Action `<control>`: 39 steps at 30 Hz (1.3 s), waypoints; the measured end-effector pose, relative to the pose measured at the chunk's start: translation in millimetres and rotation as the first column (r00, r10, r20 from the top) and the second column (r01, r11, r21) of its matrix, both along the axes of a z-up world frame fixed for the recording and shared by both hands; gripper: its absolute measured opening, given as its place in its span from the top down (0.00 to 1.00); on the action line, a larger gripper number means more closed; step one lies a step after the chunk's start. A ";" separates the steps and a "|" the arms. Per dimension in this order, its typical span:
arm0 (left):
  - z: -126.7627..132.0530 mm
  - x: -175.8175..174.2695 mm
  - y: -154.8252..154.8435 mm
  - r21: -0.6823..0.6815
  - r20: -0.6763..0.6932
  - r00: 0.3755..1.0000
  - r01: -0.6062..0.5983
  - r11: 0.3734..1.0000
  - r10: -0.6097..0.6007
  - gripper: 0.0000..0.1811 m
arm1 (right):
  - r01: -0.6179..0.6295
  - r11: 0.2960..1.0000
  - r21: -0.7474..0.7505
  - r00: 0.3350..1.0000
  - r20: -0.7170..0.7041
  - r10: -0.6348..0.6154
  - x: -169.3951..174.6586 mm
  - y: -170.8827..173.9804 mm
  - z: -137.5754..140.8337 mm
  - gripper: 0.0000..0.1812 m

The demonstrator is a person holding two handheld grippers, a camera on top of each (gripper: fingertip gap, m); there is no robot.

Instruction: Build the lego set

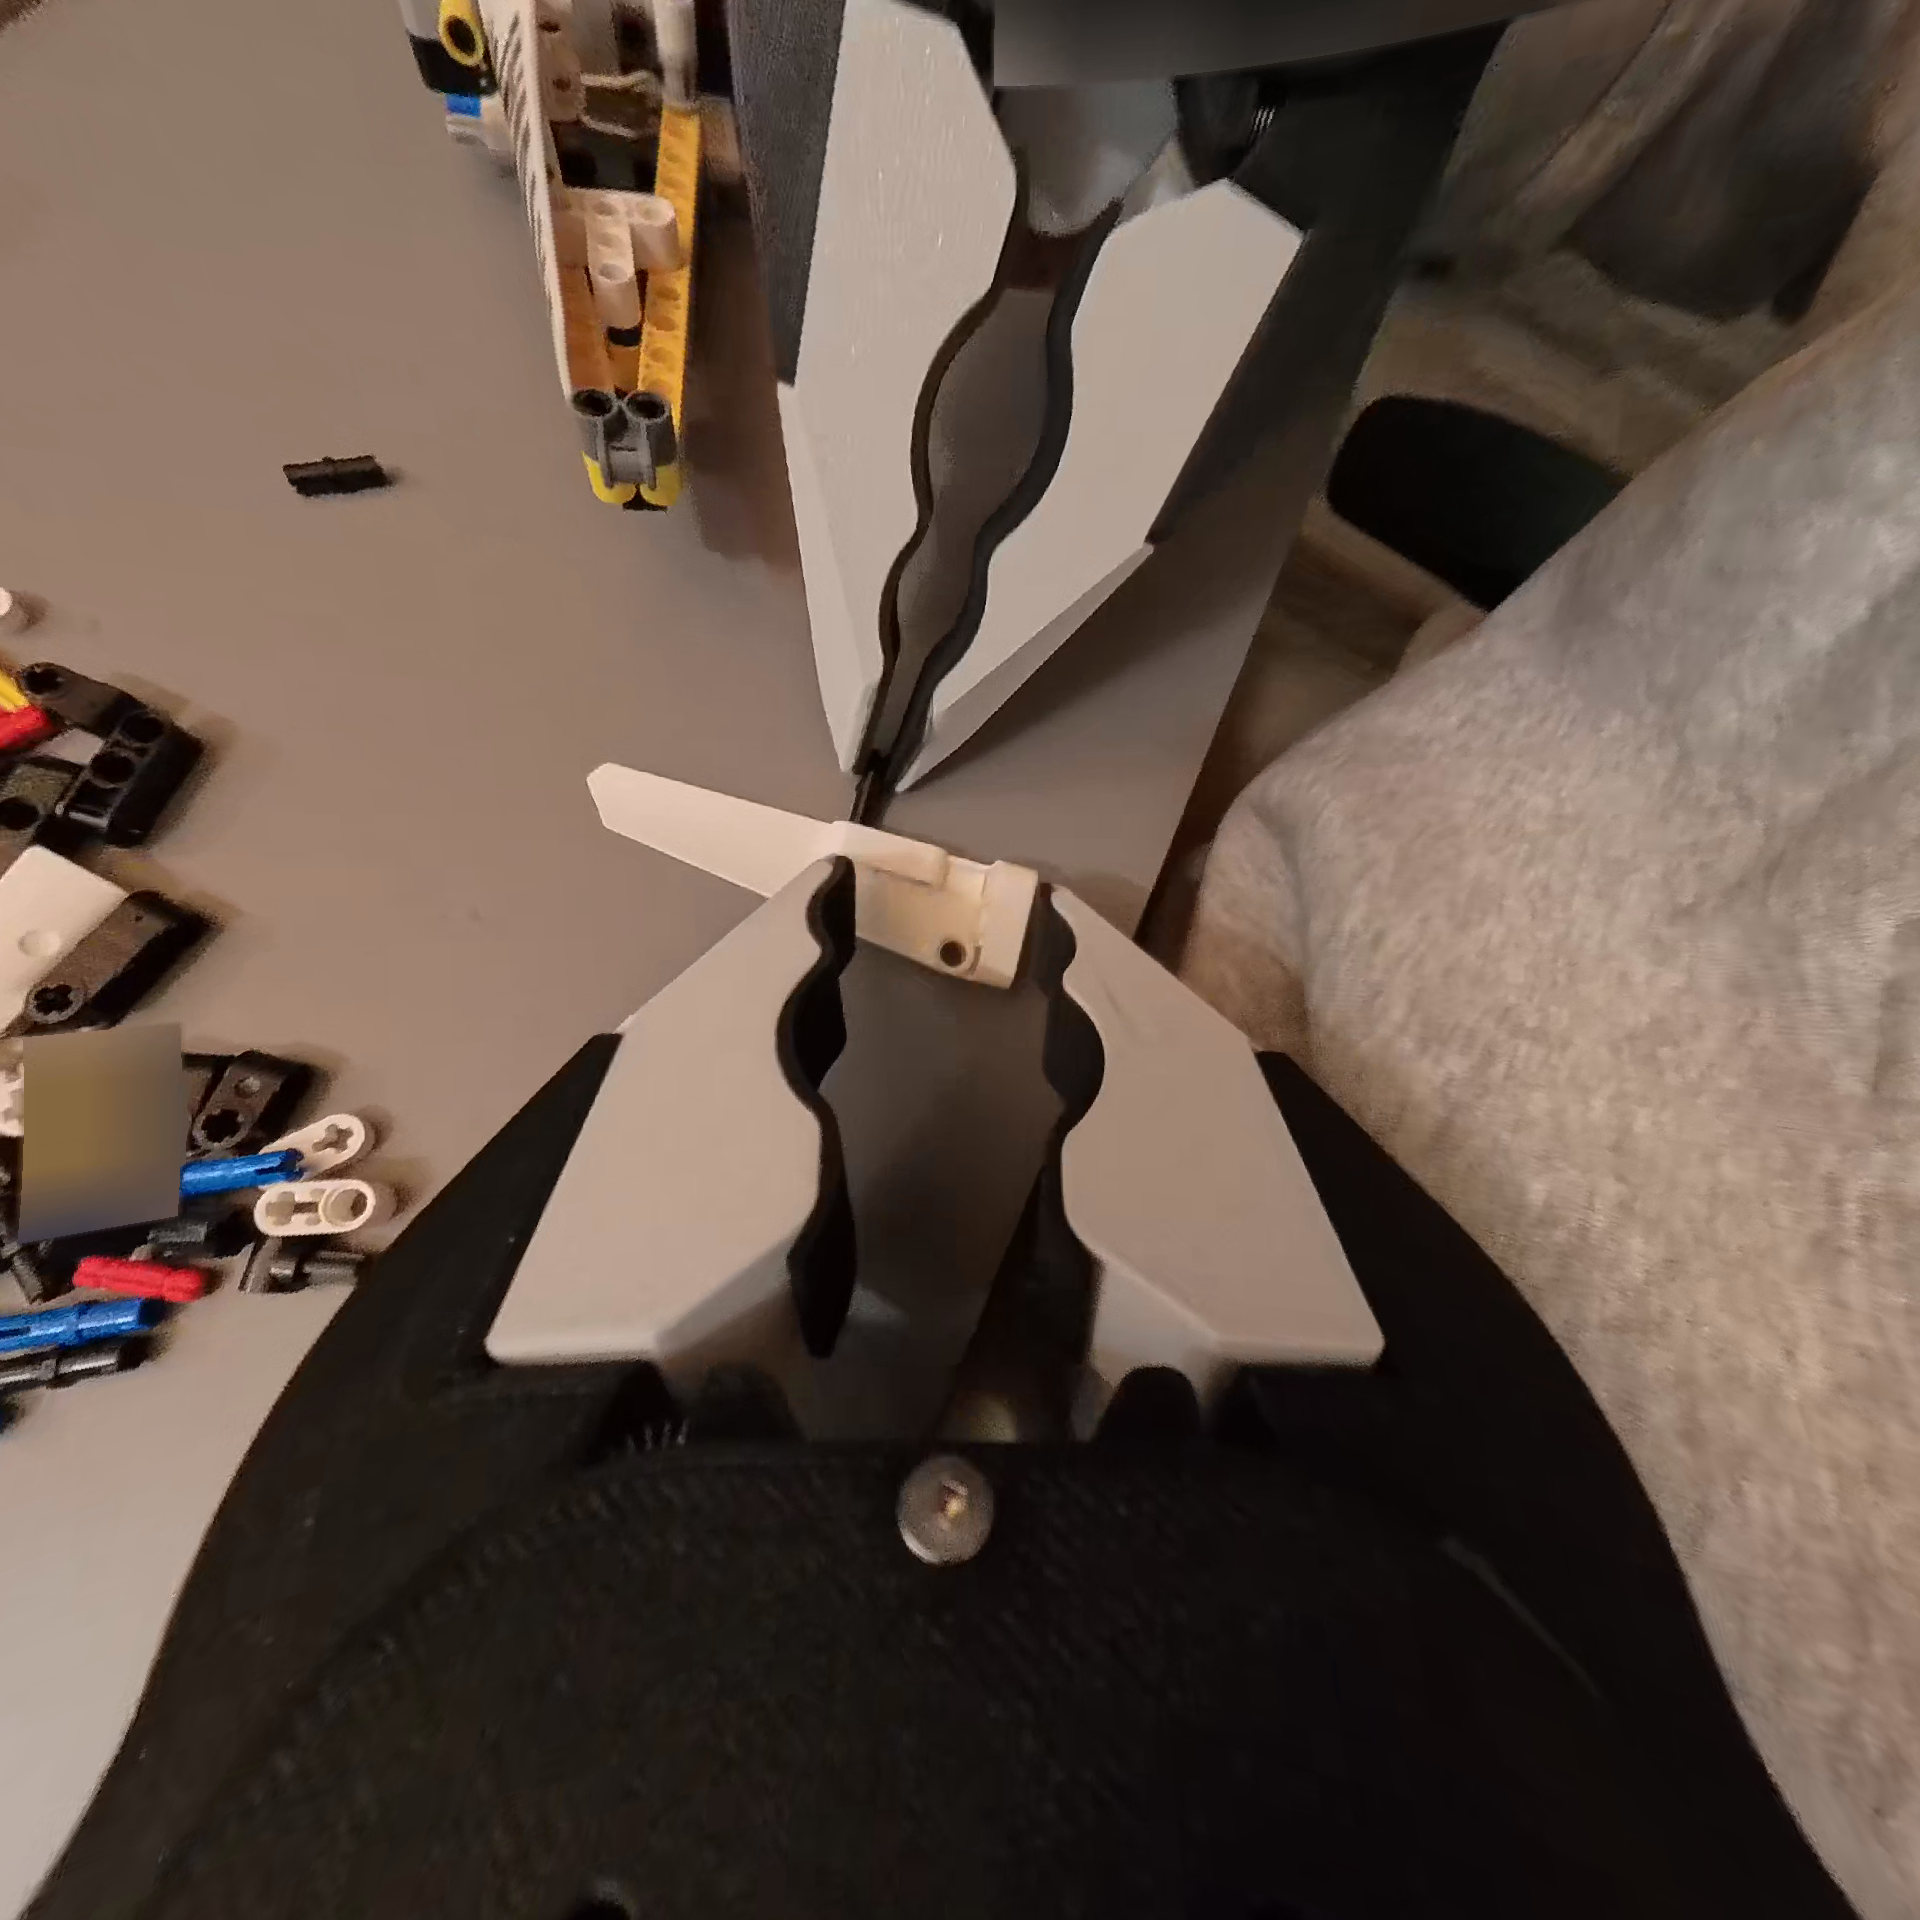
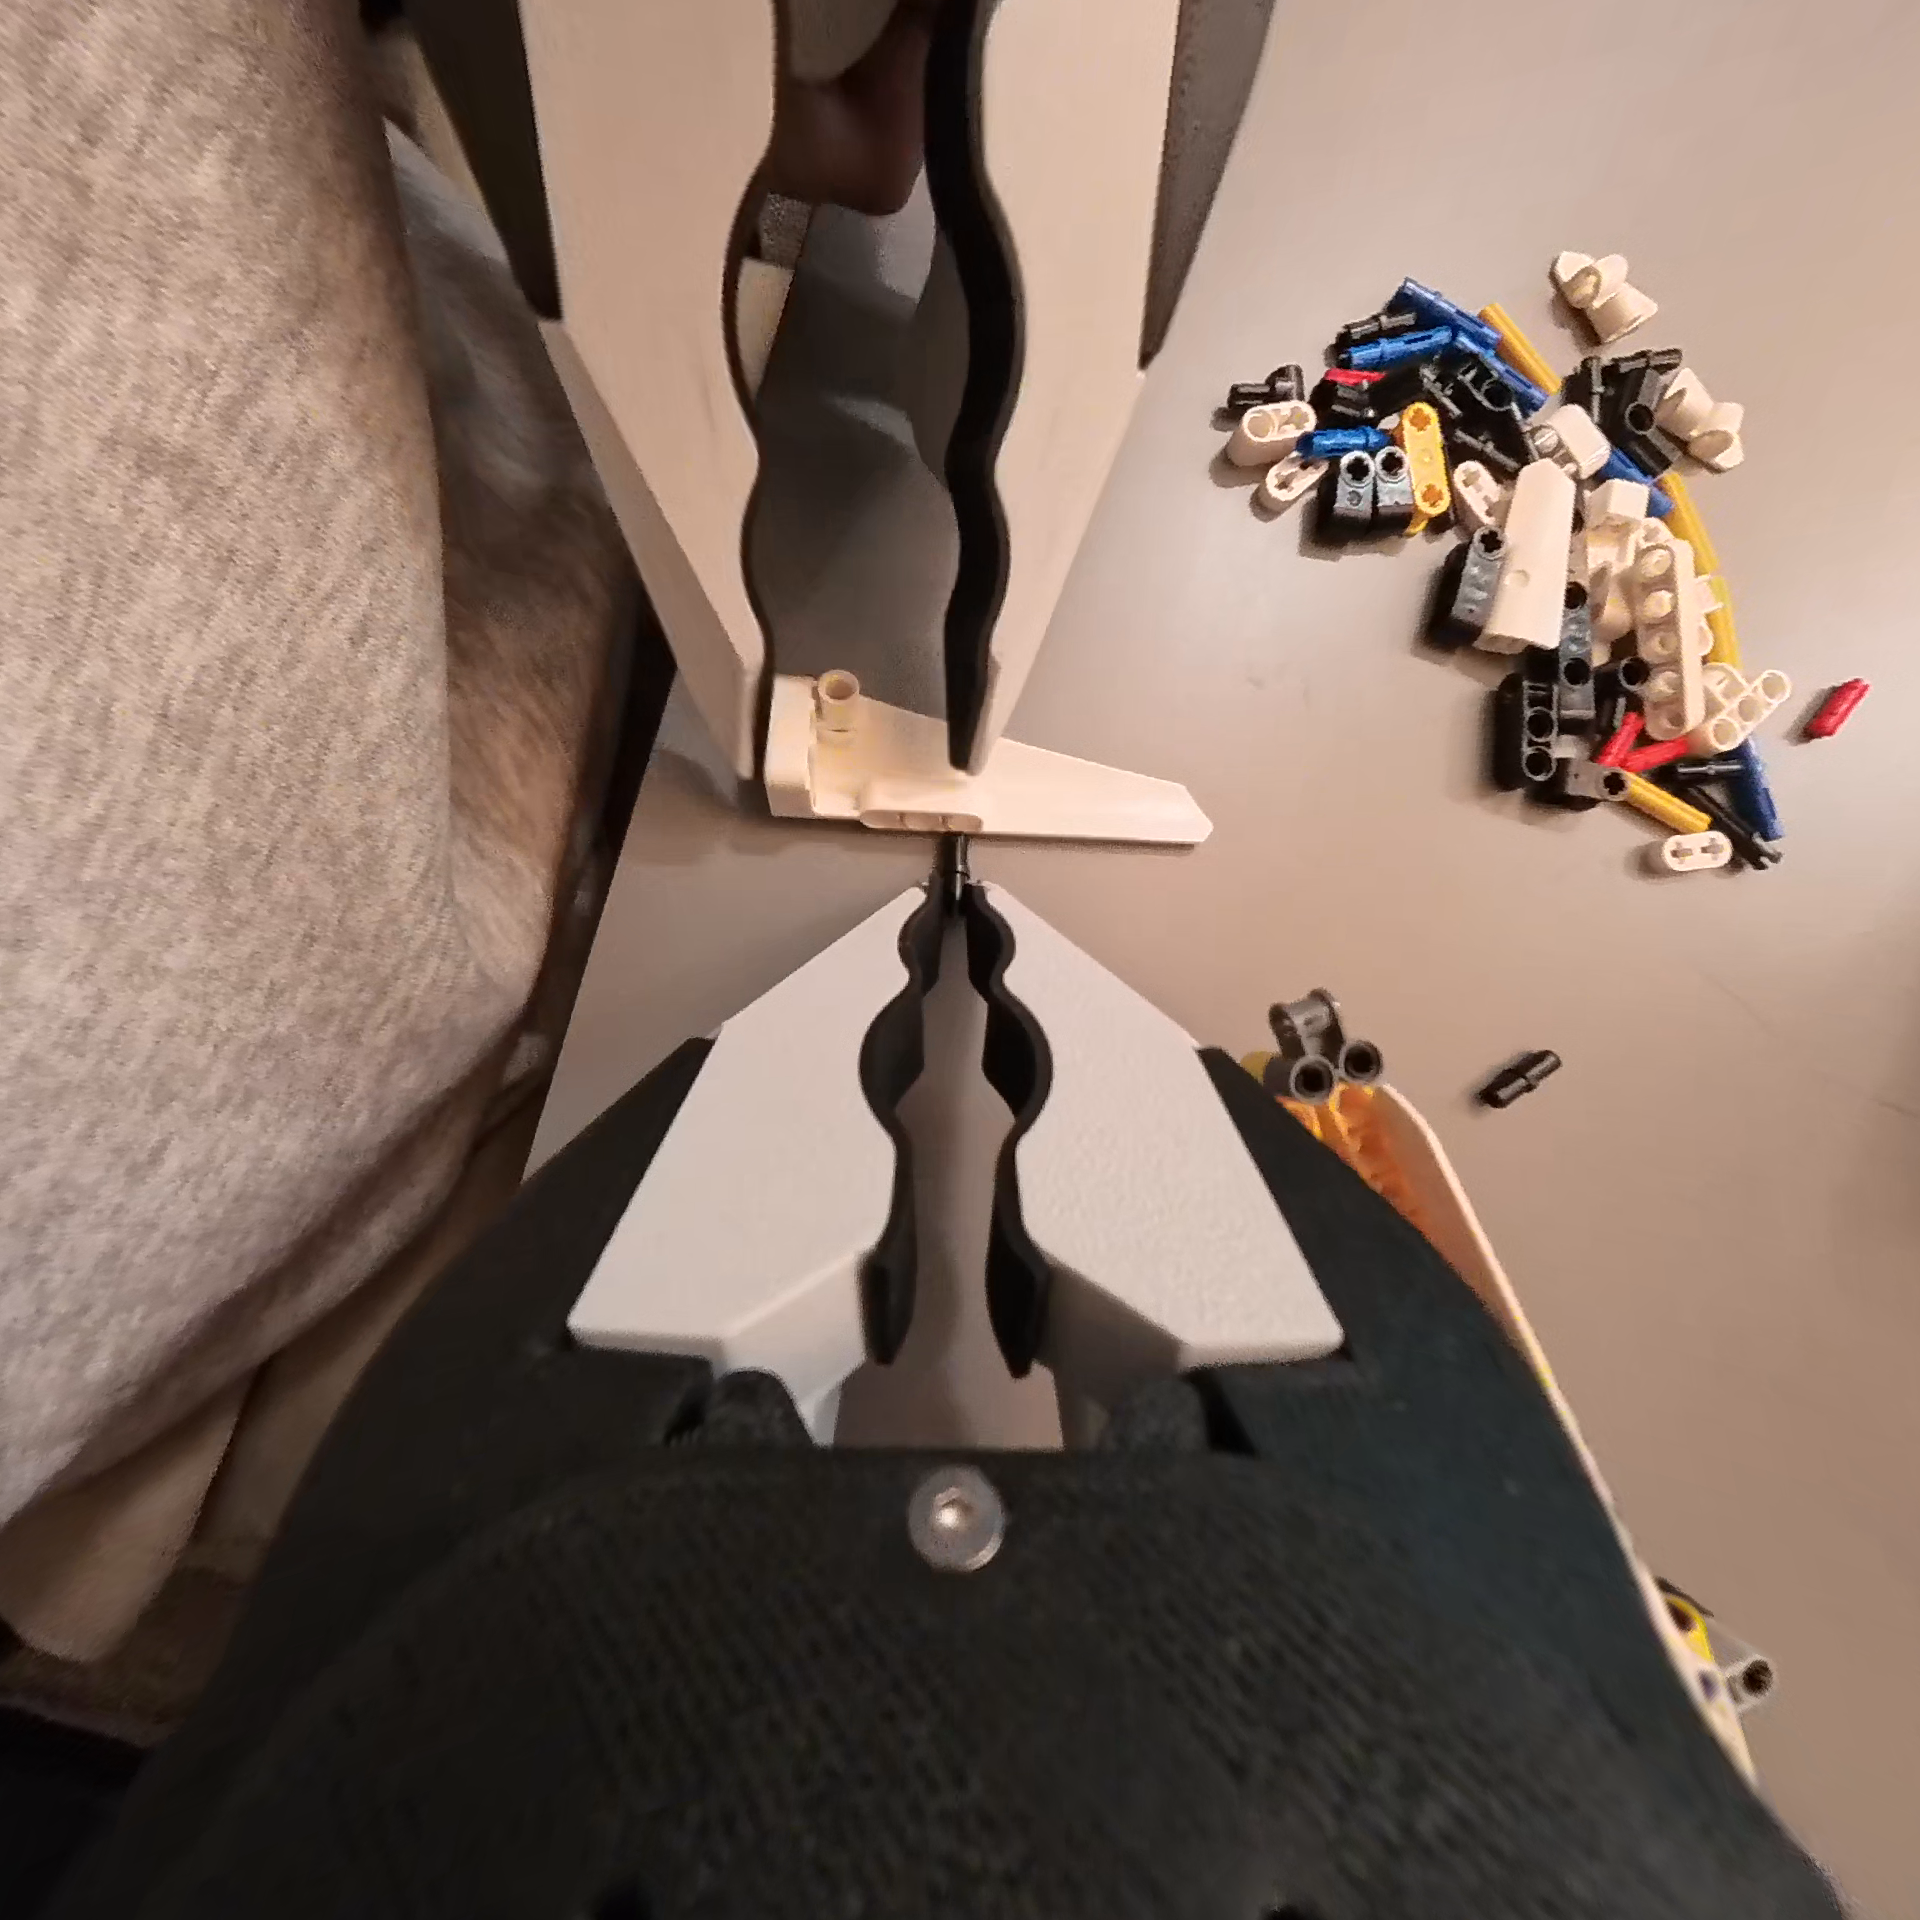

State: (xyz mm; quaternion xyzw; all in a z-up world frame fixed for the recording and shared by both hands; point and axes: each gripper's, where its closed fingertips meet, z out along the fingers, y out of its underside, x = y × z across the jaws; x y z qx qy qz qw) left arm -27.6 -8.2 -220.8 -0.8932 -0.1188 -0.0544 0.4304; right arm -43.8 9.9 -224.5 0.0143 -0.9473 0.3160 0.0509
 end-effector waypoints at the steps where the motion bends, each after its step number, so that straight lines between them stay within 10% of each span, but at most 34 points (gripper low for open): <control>1: -1.6 0.1 -0.1 -0.009 -0.007 1.000 -0.004 1.000 0.004 0.82 | 0.006 1.000 -0.003 1.000 -0.001 -0.006 -0.4 0.4 0.4 0.99; 18: -4.2 -6.8 4.9 -0.001 0.000 1.000 -0.029 1.000 0.029 0.85 | 0.080 0.996 -0.045 0.997 0.018 -0.080 -0.5 -0.7 3.0 0.99; 31: -2.3 -23.9 1.6 0.027 0.178 0.959 -0.227 0.973 0.219 0.94 | 0.500 0.853 -0.153 0.851 0.271 -0.450 -6.4 -7.6 2.8 0.99; 39: -2.3 -25.8 1.5 0.029 0.227 0.948 -0.236 0.971 0.223 0.94 | 0.523 0.833 -0.182 0.837 0.295 -0.461 -7.5 -9.7 2.4 0.99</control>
